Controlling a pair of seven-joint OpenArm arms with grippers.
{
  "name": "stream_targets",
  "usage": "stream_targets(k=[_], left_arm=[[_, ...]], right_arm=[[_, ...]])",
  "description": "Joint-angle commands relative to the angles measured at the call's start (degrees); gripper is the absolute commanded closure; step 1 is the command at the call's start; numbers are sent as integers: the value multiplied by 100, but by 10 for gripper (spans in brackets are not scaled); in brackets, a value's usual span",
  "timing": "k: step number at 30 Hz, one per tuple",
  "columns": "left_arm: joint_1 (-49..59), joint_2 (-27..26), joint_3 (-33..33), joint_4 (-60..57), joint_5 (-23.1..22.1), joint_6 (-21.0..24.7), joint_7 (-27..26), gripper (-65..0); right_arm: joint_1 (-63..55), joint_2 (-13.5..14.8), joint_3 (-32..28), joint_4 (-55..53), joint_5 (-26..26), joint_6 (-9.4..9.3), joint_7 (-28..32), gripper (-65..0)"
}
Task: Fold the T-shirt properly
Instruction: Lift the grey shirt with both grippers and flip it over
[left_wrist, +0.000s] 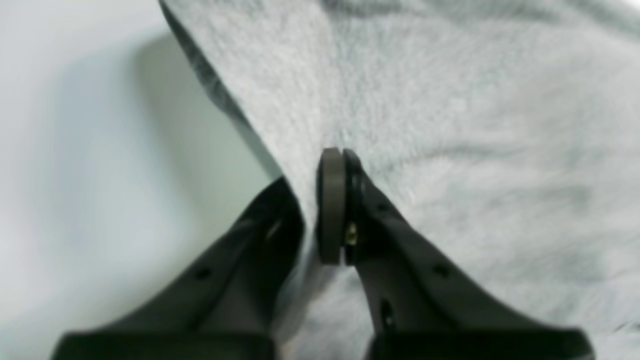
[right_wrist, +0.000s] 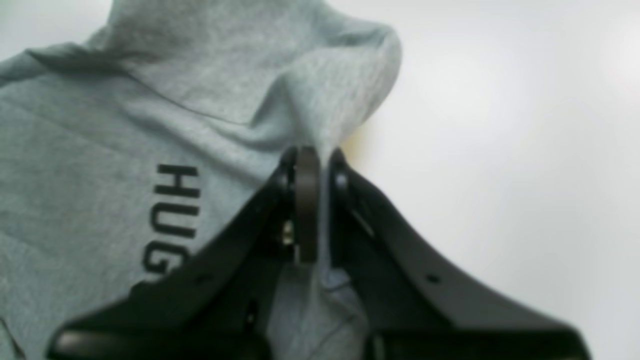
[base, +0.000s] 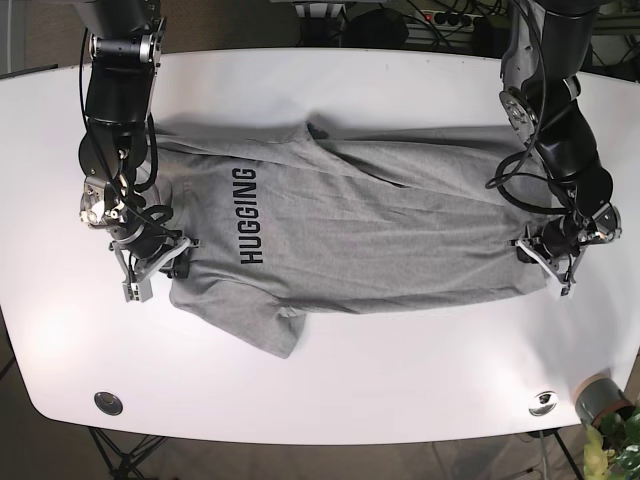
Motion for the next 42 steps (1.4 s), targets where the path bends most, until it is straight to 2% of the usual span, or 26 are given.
stream_targets(k=[1, 6, 11, 14, 18, 23, 27, 35, 42], left_arm=[[-202, -123, 0, 433, -106, -7, -34, 0], [-624, 53, 26, 512, -88, -7, 37, 0], [-1160, 71, 35, 512, -97, -7, 415, 0], [-1521, 71, 35, 512, -97, -7, 467, 0], [-1952, 53, 35, 679, -97, -7, 503, 0], [-2488, 62, 132, 1444, -97, -7, 898, 0], [-3094, 53, 597, 1655, -106, -7, 951, 0], [-4141, 53, 703, 1945, -106, 28, 1259, 0], [-4035, 53, 703, 2464, -106, -7, 1417, 0]], right_arm=[[282, 136, 20, 182, 55, 44, -19, -22], [713, 145, 20, 182, 20, 44, -116, -22], [1267, 382, 2, 191, 20, 61, -362, -22], [1750, 426, 2, 191, 29, 88, -538, -22], [2383, 655, -7, 191, 64, 97, -845, -22], [3306, 910, -16, 191, 73, 114, -1144, -22], [4080, 936, -51, 191, 46, 114, -1364, -22], [5355, 1086, -649, 191, 82, 114, -1663, -22], [5469, 1121, -640, 208, 90, 123, -1892, -22]])
